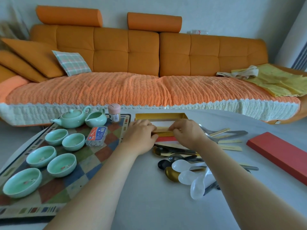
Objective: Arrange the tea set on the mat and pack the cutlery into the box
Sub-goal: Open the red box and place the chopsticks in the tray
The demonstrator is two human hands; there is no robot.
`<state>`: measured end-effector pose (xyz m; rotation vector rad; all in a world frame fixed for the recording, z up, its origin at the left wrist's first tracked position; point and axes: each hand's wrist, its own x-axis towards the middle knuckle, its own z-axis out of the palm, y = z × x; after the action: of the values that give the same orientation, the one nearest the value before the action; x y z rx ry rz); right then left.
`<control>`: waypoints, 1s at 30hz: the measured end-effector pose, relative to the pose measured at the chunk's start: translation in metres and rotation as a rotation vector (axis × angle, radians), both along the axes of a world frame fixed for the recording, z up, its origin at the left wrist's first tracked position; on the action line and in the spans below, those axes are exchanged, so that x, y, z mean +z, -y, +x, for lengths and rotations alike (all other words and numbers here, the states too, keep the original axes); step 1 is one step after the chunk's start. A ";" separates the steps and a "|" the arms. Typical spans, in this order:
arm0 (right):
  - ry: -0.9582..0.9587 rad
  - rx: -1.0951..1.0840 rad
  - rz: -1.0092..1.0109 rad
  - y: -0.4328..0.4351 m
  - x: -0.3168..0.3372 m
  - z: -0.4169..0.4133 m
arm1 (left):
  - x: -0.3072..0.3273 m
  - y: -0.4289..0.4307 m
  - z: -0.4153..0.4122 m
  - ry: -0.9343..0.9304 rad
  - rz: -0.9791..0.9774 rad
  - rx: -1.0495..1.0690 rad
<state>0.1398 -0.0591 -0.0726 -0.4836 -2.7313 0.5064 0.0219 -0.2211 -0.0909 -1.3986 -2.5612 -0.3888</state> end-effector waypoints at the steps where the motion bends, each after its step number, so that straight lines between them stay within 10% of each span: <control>1: 0.016 0.003 -0.004 0.001 0.001 0.003 | 0.001 0.000 0.002 -0.020 0.016 -0.019; 9: 0.170 -0.010 0.030 0.003 0.008 0.010 | 0.006 0.000 0.008 0.039 -0.047 -0.049; 16: -0.152 0.068 0.076 -0.011 0.009 0.025 | 0.012 0.000 0.018 -0.033 0.235 -0.150; 30: 0.232 0.061 0.185 -0.016 0.005 0.069 | 0.001 -0.007 0.045 0.177 0.034 -0.206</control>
<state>0.2085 -0.0432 -0.0674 -0.4365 -2.9857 0.2193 0.0665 -0.2138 -0.0903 -1.6918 -2.5373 -0.6115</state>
